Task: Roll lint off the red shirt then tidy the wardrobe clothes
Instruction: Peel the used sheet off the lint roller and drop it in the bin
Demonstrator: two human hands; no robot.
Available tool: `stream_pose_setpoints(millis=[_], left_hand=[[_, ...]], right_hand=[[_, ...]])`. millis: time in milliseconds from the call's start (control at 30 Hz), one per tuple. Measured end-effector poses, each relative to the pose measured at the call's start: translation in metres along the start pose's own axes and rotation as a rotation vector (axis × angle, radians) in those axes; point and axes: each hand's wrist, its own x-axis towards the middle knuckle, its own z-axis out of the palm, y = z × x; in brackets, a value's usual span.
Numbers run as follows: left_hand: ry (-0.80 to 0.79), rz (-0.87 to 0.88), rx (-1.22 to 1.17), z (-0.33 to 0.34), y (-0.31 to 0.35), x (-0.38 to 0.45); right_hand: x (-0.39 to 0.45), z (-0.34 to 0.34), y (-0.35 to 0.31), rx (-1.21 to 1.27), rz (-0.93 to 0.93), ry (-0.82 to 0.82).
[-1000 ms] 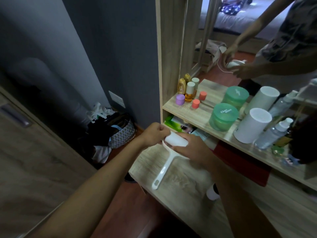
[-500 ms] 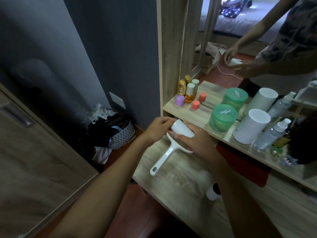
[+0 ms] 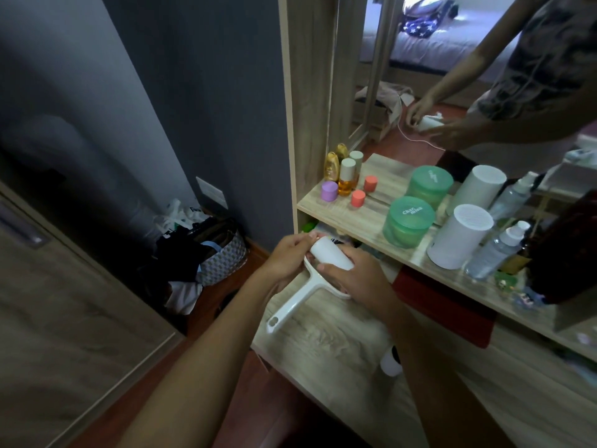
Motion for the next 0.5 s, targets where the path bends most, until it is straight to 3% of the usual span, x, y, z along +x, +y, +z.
stream_pose_setpoints(millis=[300,400,500], left_hand=[[0.100,0.017,0.022,-0.004,-0.004,0.003],[0.120,0.030,0.004,-0.006,-0.006,0.008],[0.176,0.082,-0.045,-0.008,-0.007,0.009]], right_hand=[[0.012,0.007,-0.009,0.296,0.312,-0.121],[0.018,0.005,-0.011,0.307,0.365,-0.011],[0.027,0.001,-0.018,0.292,0.302,0.062]])
